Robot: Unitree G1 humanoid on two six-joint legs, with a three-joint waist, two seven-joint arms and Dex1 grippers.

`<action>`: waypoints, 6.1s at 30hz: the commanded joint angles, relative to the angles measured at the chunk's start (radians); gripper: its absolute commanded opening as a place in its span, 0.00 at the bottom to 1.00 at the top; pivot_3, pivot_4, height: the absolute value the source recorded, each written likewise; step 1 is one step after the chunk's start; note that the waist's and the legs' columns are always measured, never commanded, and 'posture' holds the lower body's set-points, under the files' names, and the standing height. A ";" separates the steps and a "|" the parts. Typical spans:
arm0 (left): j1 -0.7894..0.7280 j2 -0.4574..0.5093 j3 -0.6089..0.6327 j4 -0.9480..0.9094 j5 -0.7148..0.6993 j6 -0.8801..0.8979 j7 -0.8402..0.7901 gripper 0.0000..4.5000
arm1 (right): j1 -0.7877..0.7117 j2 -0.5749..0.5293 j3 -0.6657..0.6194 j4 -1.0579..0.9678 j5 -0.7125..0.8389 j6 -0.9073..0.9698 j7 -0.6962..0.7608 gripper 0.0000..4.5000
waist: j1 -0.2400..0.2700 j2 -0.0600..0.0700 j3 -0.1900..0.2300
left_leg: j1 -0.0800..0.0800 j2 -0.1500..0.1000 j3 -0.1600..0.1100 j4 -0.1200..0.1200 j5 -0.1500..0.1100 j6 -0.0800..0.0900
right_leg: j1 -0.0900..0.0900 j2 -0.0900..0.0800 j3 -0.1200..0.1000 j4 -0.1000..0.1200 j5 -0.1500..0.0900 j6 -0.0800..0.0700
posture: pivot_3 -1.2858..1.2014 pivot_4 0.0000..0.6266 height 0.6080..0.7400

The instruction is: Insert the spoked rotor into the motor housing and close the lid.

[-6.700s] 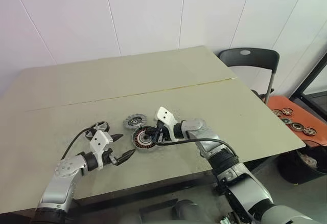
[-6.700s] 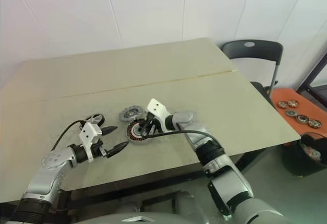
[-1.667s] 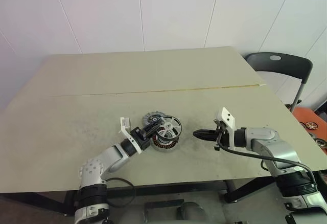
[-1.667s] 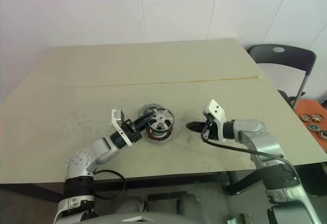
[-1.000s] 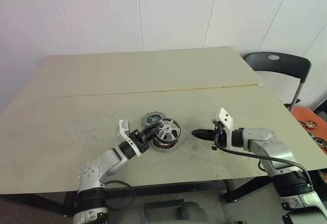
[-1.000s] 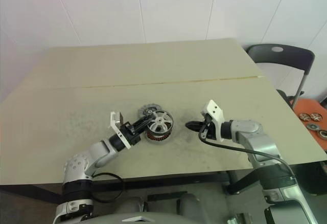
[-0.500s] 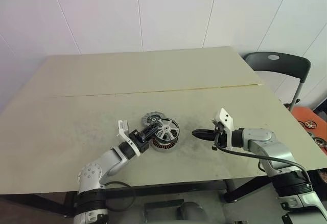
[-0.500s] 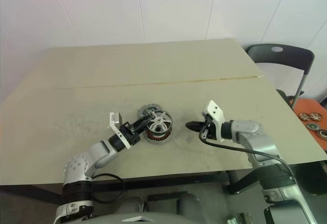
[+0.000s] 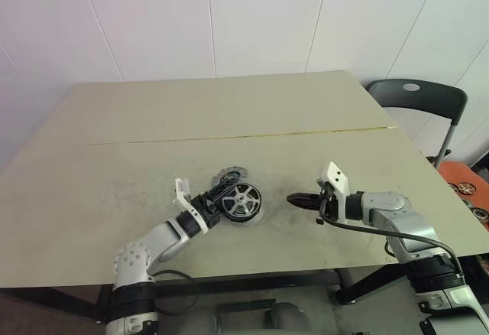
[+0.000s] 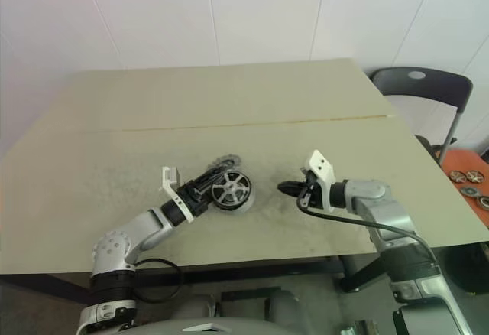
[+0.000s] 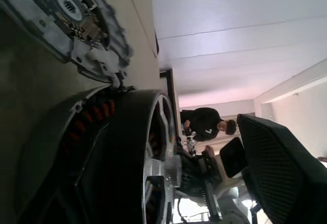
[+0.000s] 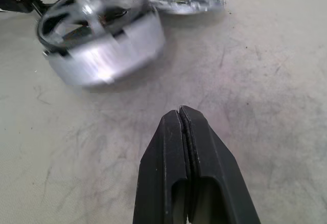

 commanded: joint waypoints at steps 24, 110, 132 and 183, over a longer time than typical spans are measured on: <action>-0.114 0.414 -0.413 -0.375 0.751 -0.506 -0.522 0.62 | -0.023 0.039 0.016 0.011 -0.034 -0.035 -0.013 0.00 | -0.002 0.000 0.001 | -0.002 0.000 0.001 -0.002 0.001 -0.001 | -0.002 0.000 0.001 -0.001 0.002 0.002 | 0.52 0.00 1.00; 0.217 0.390 -0.301 -0.147 1.135 -1.017 -0.639 0.00 | -0.471 0.098 0.472 0.344 -0.620 -0.766 0.214 0.91 | -0.006 0.004 0.001 | 0.000 0.002 -0.001 0.006 0.001 0.000 | 0.000 -0.002 0.002 0.003 0.005 0.005 | 0.52 0.00 1.00; 0.181 0.380 -0.324 -0.086 1.161 -1.038 -0.650 0.00 | -0.544 0.140 0.467 0.486 -0.675 -0.876 0.104 0.13 | -0.008 0.004 0.001 | 0.001 0.005 -0.001 0.012 0.001 0.000 | 0.000 0.000 0.003 0.009 0.006 0.000 | 0.52 0.00 1.00; 0.220 0.416 -0.324 -0.137 1.127 -1.084 -0.745 0.00 | -0.428 0.098 0.317 0.242 -0.311 -0.390 0.372 0.72 | -0.005 0.005 0.001 | 0.000 0.009 -0.001 0.012 0.001 0.000 | -0.001 0.002 0.001 0.007 0.007 -0.001 | 0.52 0.00 1.00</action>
